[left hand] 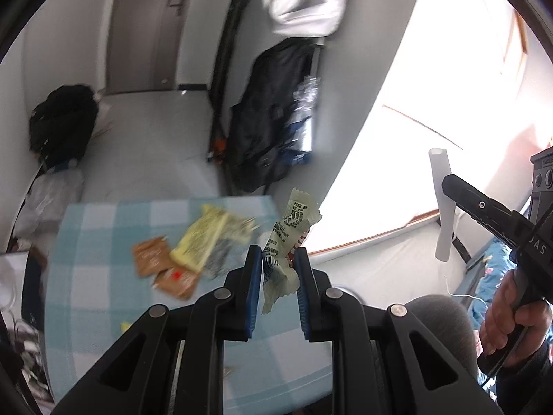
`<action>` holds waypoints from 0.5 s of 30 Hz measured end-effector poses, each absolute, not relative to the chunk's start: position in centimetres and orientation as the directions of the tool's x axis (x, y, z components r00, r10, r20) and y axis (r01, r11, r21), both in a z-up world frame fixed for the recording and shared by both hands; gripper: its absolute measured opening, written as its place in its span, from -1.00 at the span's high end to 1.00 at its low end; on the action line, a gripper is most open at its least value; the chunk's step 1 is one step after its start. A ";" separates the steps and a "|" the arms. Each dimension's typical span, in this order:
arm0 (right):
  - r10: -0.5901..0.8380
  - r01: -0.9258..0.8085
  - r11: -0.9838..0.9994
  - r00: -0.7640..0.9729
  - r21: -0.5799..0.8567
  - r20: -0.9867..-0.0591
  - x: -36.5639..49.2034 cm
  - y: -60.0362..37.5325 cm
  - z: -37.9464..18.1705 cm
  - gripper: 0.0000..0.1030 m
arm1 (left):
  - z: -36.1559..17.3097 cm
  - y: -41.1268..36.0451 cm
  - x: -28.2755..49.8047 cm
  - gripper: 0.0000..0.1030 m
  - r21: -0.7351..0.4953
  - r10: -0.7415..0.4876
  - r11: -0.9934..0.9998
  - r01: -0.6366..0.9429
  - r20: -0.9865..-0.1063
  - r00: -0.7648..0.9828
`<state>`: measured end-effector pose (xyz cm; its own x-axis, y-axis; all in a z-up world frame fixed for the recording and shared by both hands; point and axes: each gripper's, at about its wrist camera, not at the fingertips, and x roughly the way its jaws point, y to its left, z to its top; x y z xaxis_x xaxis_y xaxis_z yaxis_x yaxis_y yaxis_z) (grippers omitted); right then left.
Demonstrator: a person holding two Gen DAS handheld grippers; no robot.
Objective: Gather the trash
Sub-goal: 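Carry the scrap with the left tool while the right tool carries the foam strip to the bin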
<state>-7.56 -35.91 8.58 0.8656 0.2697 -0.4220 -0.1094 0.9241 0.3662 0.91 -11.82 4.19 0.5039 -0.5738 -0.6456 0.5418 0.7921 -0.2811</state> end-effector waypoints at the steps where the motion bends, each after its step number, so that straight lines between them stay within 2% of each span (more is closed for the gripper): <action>1: 0.257 -0.096 0.925 0.872 0.369 -0.417 -8.0 -36.9 8.9 0.74 | 4.5 -12.8 1.0 0.72 -0.284 -0.586 0.780 0.557 -0.642 0.494; 8: 0.135 0.030 0.932 0.896 0.362 -0.423 -11.0 -43.8 8.7 0.74 | 5.3 -19.0 1.5 0.72 -0.297 -0.644 0.714 0.634 -0.634 0.429; 15: 0.009 0.207 0.904 0.866 0.374 -0.500 -13.8 -50.5 4.5 0.74 | 3.2 -26.0 1.3 0.72 -0.286 -0.663 0.636 0.717 -0.677 0.318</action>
<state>-13.79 -50.50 4.51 0.8657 0.0093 -0.5005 0.2067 0.9039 0.3744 1.29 -26.03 3.24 0.3183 -0.6632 -0.6774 0.7170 0.6358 -0.2856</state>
